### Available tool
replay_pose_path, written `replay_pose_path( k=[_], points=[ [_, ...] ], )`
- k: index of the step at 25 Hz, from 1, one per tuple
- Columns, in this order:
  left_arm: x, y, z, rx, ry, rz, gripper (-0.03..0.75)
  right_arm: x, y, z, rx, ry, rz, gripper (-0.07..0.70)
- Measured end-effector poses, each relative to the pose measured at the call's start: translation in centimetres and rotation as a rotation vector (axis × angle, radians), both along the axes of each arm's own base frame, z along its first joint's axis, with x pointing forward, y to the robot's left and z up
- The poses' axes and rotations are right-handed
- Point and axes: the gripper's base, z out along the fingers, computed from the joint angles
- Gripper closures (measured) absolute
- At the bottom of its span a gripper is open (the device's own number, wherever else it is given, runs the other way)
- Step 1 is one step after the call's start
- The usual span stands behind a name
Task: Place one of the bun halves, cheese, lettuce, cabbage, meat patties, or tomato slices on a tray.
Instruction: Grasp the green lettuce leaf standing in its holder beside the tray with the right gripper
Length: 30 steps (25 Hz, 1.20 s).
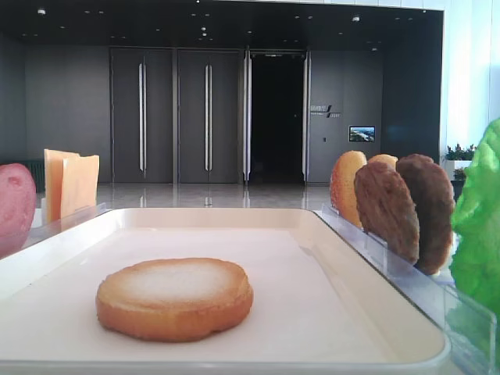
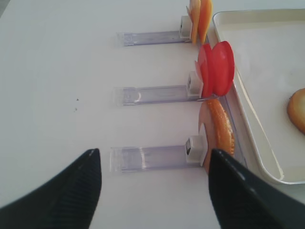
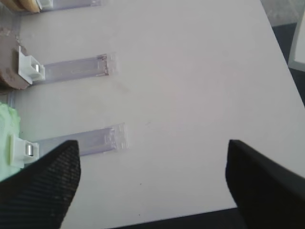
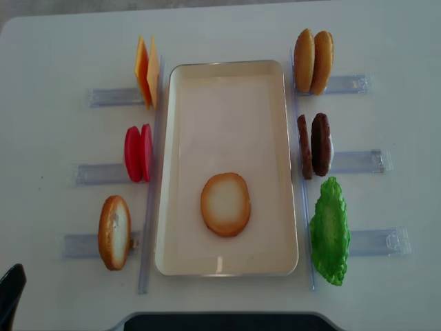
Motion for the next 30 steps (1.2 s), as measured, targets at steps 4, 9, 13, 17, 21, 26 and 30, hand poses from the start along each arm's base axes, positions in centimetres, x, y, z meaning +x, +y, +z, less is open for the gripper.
replay_pose_path(
  k=[4, 9, 13, 17, 21, 26, 30],
  points=[
    [0.0, 0.0, 0.0, 0.000, 0.000, 0.000, 0.181, 3.7, -0.4, 1.4, 0.013, 0.117, -0.018, 0.045],
    [0.0, 0.0, 0.0, 0.000, 0.000, 0.000, 0.181, 7.5, -0.7, 1.8, 0.023, 0.228, -0.027, 0.045],
    [0.0, 0.0, 0.0, 0.000, 0.000, 0.000, 0.181, 9.6, -0.9, 0.9, 0.029, 0.319, -0.026, 0.045],
    [0.0, 0.0, 0.0, 0.000, 0.000, 0.000, 0.181, 9.8, -0.8, 0.8, 0.037, 0.327, -0.024, 0.045],
    [0.0, 0.0, 0.0, 0.000, 0.000, 0.000, 0.181, 9.8, -0.1, 0.8, 0.106, 0.322, 0.018, 0.045],
    [0.0, 0.0, 0.0, 0.001, 0.000, 0.001, 0.181, 9.8, 1.1, 0.9, 0.152, 0.324, 0.074, 0.045],
    [0.0, 0.0, 0.0, 0.001, 0.000, 0.001, 0.181, 9.6, 2.9, 0.8, 0.170, 0.345, 0.124, 0.045]
  ],
)
